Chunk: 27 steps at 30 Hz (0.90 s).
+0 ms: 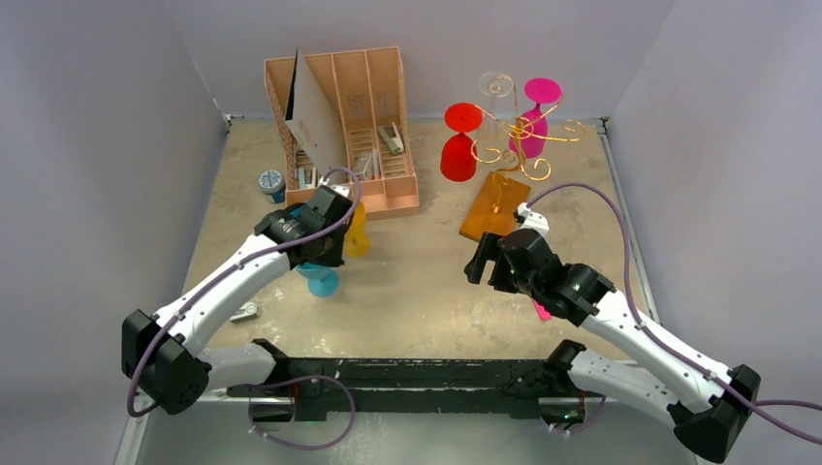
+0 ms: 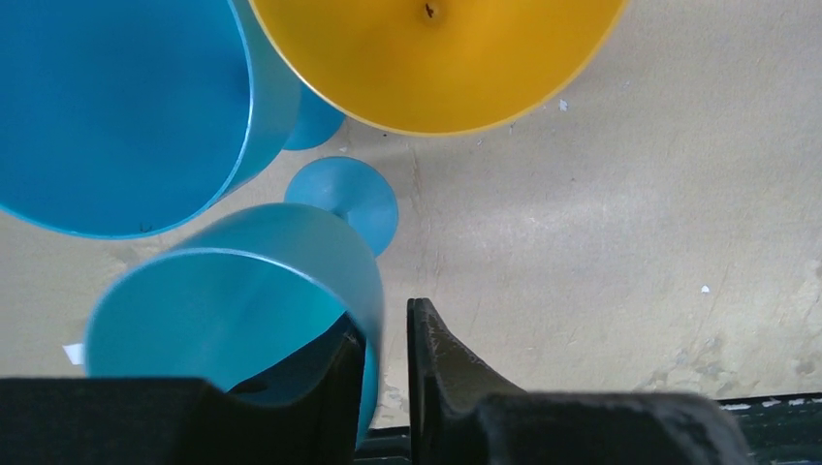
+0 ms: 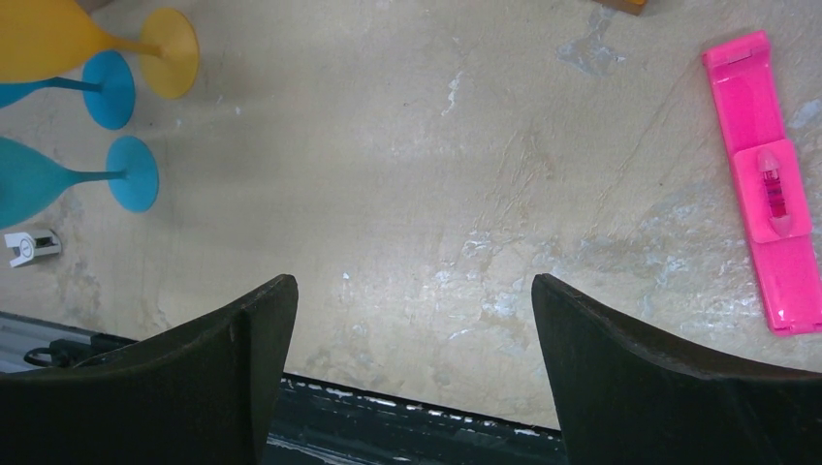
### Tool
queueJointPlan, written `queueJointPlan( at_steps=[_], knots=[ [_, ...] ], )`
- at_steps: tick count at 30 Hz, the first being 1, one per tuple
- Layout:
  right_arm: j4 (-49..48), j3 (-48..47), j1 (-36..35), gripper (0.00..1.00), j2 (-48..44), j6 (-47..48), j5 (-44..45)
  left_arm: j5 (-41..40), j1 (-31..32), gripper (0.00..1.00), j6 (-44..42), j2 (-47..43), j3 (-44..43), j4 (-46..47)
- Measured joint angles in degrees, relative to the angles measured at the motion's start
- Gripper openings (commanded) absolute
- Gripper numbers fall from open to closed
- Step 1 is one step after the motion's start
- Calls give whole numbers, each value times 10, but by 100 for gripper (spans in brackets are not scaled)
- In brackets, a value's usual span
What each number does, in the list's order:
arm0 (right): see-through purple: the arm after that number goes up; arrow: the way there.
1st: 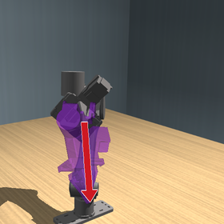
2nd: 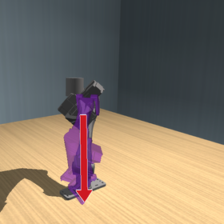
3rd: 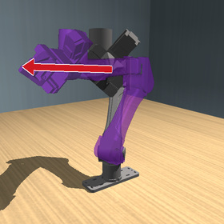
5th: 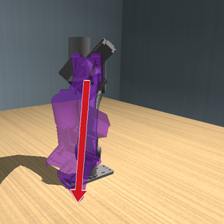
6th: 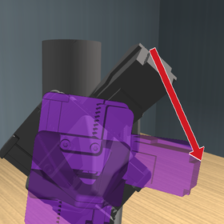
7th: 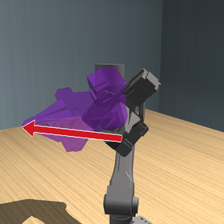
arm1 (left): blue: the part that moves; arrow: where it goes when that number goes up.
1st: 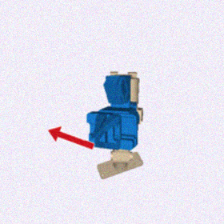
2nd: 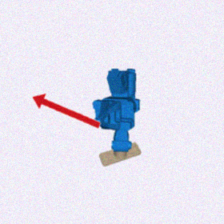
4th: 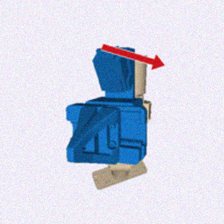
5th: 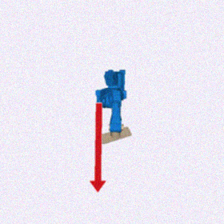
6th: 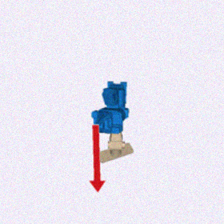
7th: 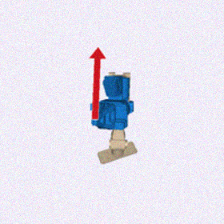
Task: Take the wine glass off the wine glass rack
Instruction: Place the wine glass at the center of the board, then pick up the wine glass from the wine rack.
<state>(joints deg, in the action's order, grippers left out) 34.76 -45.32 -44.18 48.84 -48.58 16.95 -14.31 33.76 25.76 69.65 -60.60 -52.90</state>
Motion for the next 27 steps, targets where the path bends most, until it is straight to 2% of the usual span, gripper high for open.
queueJointPlan(
  at_steps=[5,7,17,21,27],
  knots=[
    [0,0,0,92,0,0,0,1,0,52,3,8,0,-14],
    [0,0,0,92,0,1,0,1,0,58,4,8,-3,-24],
    [0,-30,0,92,19,24,-17,4,0,71,7,-34,-80,-59],
    [-4,-46,0,89,38,54,-48,10,0,75,6,-62,-113,-67],
    [-31,-78,0,84,47,84,-119,38,0,76,6,-99,-142,-70]
  ],
)
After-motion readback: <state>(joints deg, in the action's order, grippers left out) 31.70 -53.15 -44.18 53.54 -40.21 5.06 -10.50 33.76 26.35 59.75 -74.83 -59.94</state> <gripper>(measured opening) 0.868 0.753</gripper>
